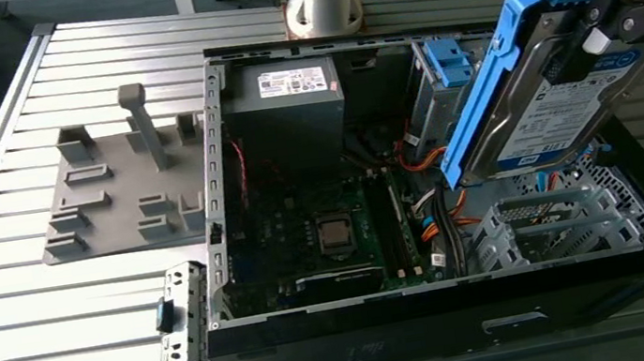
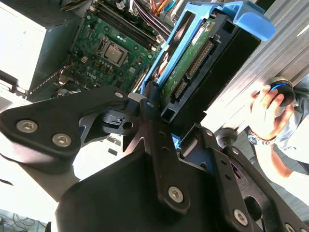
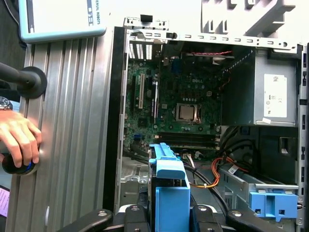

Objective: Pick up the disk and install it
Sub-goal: 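Pick up the disk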

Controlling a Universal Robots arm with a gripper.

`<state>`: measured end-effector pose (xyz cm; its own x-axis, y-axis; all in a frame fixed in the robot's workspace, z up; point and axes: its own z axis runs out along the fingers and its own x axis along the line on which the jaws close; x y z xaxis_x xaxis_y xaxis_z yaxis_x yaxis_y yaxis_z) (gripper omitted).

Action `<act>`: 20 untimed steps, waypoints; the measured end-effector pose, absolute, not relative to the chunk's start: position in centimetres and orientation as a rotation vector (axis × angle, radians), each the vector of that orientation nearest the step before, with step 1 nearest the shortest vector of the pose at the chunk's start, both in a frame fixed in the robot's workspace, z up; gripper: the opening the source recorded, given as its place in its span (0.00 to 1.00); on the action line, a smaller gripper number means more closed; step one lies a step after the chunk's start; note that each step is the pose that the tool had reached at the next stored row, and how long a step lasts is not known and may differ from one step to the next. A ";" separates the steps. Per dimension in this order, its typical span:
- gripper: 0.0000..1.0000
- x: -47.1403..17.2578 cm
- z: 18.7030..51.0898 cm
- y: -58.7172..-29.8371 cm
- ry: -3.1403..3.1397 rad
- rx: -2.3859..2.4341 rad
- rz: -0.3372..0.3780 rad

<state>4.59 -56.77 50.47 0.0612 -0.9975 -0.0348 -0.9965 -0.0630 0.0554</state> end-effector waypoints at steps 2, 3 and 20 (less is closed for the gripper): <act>0.36 4.6 50.5 -56.8 -2.139 2.276 -0.099; 0.36 4.6 50.5 -56.8 -2.139 2.276 -0.099; 0.36 4.9 49.2 -57.7 -2.181 2.278 -0.145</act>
<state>4.87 -57.75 49.23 0.0413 -0.9962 -0.0768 -0.9976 -0.0454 0.0529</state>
